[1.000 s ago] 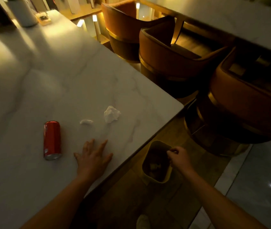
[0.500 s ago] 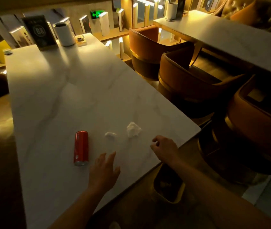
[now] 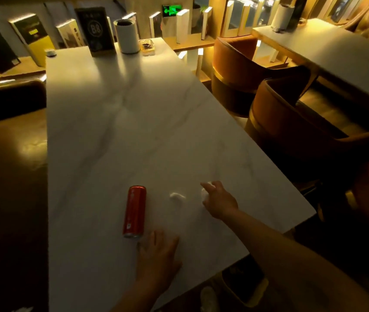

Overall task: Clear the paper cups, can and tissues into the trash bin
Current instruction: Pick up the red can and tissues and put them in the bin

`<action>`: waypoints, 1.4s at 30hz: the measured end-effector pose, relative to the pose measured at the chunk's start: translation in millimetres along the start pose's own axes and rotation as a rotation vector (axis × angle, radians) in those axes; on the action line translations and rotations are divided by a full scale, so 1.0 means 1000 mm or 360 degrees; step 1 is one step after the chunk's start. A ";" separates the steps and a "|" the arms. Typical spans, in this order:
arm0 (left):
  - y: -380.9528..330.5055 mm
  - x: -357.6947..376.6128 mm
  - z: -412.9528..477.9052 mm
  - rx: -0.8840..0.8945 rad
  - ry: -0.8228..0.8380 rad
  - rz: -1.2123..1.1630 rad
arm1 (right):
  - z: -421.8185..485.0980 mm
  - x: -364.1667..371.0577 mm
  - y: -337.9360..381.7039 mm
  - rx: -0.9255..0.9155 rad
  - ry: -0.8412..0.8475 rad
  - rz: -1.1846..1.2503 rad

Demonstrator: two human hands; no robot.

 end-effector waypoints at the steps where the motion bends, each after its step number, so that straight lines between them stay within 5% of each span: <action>1: -0.001 0.003 0.001 -0.0017 0.0019 -0.0006 | 0.005 0.003 -0.002 -0.0018 0.0043 -0.0055; 5: -0.002 0.008 0.003 -0.0085 0.0043 -0.0045 | 0.012 0.003 -0.008 -0.0139 0.0085 -0.0243; 10: 0.006 0.009 -0.001 -0.0159 0.0049 -0.0106 | 0.007 -0.007 0.013 -0.0192 -0.0069 0.0168; 15: 0.008 0.011 -0.012 -0.0278 0.0086 -0.0164 | 0.016 0.011 0.056 -0.0361 0.0098 0.0286; 22: 0.032 0.001 -0.039 -0.0519 -0.0354 -0.0528 | 0.026 0.046 0.064 -0.0420 0.0305 -0.0083; 25: 0.051 0.011 -0.042 -0.0696 -0.0327 -0.0739 | 0.019 0.045 0.059 -0.0408 0.0215 -0.0001; 31: 0.081 -0.037 -0.036 -0.1294 -0.0774 -0.1230 | 0.001 0.041 0.050 -0.0271 0.0155 0.0357; 42: 0.099 -0.050 0.033 -0.1228 -0.0145 -0.0893 | -0.008 0.051 0.055 -0.0093 0.0266 0.0719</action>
Point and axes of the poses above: each hand's wrist, its own z-axis towards the middle knuckle, its own x-axis out of the palm, y = z × x, the point moved 5 cm from there along z, towards the middle knuckle, and after that the axes turned 7 degrees about z, right-handed, at the moved point
